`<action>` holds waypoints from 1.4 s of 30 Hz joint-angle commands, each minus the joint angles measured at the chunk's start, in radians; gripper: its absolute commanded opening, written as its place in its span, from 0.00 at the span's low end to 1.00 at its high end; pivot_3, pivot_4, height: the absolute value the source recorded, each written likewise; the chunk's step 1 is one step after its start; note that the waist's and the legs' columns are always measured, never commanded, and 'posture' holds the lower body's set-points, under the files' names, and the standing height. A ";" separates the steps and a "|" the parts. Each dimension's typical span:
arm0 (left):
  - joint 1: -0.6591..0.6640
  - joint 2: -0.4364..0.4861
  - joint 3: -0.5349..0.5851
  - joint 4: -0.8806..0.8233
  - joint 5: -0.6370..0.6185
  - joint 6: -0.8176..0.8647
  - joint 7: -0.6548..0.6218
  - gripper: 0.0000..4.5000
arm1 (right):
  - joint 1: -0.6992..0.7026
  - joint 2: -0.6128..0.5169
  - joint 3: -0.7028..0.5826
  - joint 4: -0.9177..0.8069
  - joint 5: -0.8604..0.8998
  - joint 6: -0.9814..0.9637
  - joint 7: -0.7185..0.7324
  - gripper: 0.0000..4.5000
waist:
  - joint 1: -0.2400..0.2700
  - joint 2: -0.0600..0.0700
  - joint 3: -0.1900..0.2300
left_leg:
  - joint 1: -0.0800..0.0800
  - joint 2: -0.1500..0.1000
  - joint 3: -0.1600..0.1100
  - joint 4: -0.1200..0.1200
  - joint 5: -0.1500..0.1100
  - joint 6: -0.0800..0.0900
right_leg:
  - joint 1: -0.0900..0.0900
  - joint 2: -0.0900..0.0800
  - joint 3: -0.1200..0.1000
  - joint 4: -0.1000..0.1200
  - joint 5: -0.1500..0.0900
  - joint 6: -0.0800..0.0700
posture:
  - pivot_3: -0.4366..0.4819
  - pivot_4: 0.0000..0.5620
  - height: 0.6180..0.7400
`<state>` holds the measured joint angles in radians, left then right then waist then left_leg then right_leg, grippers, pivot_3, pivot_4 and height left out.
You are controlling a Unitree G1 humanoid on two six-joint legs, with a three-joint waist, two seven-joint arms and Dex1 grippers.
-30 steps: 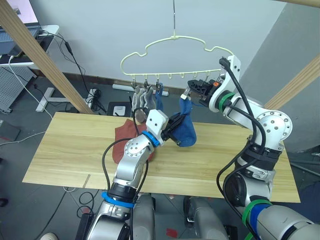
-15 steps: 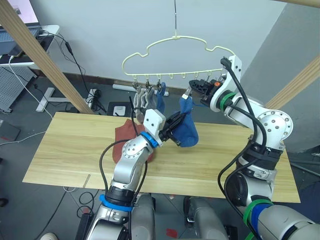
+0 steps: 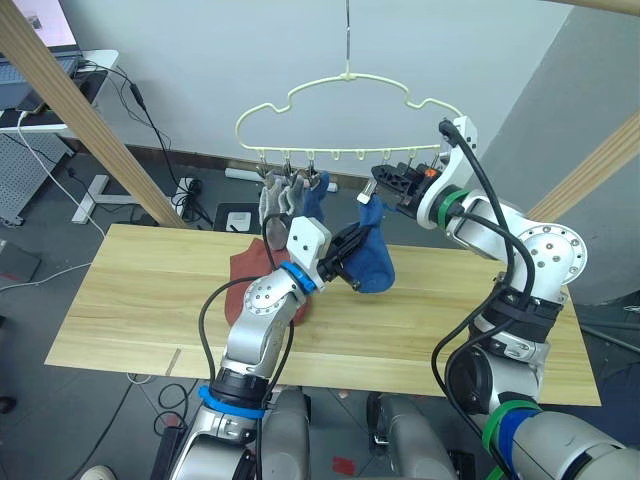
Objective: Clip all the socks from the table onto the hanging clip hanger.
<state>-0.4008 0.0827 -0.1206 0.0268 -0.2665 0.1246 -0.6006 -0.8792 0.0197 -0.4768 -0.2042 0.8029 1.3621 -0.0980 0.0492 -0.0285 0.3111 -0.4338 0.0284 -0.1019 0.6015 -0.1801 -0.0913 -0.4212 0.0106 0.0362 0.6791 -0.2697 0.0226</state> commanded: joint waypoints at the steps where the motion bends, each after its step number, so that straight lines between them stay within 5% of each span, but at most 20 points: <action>1: -0.007 -0.010 -0.016 -0.025 -0.001 -0.023 -0.004 0.00 | 0.052 -0.021 0.020 -0.002 -0.024 0.025 -0.025 0.00 | 0.000 0.000 0.000 | 0.000 0.000 0.000 0.000 0.000 0.000 | 0.000 0.000 0.000 0.000 0.000 0.000 | 0.64 0.56 1.00; 14: -0.002 0.007 -0.029 -0.021 0.006 0.007 -0.004 0.00 | 0.051 -0.045 -0.048 -0.043 0.076 0.069 -0.019 0.99 | -0.019 0.002 0.001 | -0.001 0.000 0.001 -0.002 0.000 0.000 | -0.002 0.000 0.001 0.000 0.000 0.000 | 0.63 0.53 1.00; 16: 0.000 0.014 -0.027 -0.021 0.001 0.024 -0.004 0.00 | 0.046 -0.044 -0.079 -0.082 0.138 0.107 -0.011 0.99 | -0.024 0.002 0.001 | -0.001 0.000 0.001 -0.003 0.000 0.000 | -0.002 0.000 0.001 0.000 0.000 0.000 | 0.63 0.53 1.00; 23: 0.007 0.063 -0.008 -0.018 -0.036 0.117 -0.041 0.48 | 0.095 -0.071 -0.109 -0.218 0.284 0.167 -0.003 1.00 | -0.036 0.002 0.001 | -0.001 0.001 0.002 -0.004 0.000 0.000 | -0.003 0.001 0.001 0.000 0.000 0.000 | 0.61 0.52 1.00; 28: 0.024 0.126 0.022 -0.021 0.001 0.258 0.037 0.80 | 0.249 -0.241 0.072 -0.339 0.203 0.078 0.092 1.00 | -0.039 0.002 0.001 | -0.001 0.001 0.002 -0.003 0.000 0.000 | -0.003 0.001 0.002 -0.001 0.000 0.000 | 0.62 0.52 1.00; 31: 0.050 0.159 0.017 -0.060 0.084 0.300 0.136 0.80 | 0.321 -0.331 0.203 -0.381 0.072 -0.065 0.127 1.00 | -0.048 0.002 0.001 | -0.001 0.001 0.003 -0.004 0.000 0.000 | -0.004 0.001 0.003 -0.001 0.000 0.000 | 0.62 0.52 1.00; 34: 0.080 0.225 0.060 -0.138 0.011 0.343 0.053 0.80 | 0.396 -0.390 0.353 -0.401 -0.112 -0.256 0.136 1.00 | -0.052 0.002 0.001 | -0.001 0.001 0.003 -0.004 0.000 0.000 | -0.004 0.001 0.003 -0.001 0.000 0.001 | 0.62 0.52 1.00; 39: 0.074 0.296 0.203 -0.275 -0.185 0.415 -0.037 0.81 | 0.470 -0.398 0.522 -0.397 -0.342 -0.473 0.100 0.74 | -0.052 0.002 0.001 | -0.001 0.002 0.003 -0.005 0.000 0.000 | -0.005 0.001 0.003 -0.001 -0.001 0.001 | 0.63 0.53 1.00; 42: 0.082 0.336 0.222 -0.358 -0.210 0.432 -0.043 0.81 | 0.475 -0.347 0.554 -0.390 -0.401 -0.527 0.080 0.74 | -0.050 0.002 0.002 | -0.001 0.002 0.004 -0.005 0.000 -0.001 | -0.005 0.001 0.004 -0.001 -0.001 0.001 | 0.67 0.54 1.00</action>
<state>-0.3253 0.4078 0.0903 -0.2552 -0.4432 0.5473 -0.6290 -0.4028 -0.3416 0.0681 -0.5645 0.4436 0.8914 -0.0033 -0.0007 -0.0269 0.3126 -0.4345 0.0302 -0.0984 0.5967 -0.1798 -0.0920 -0.4261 0.0115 0.0399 0.6783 -0.2704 0.0238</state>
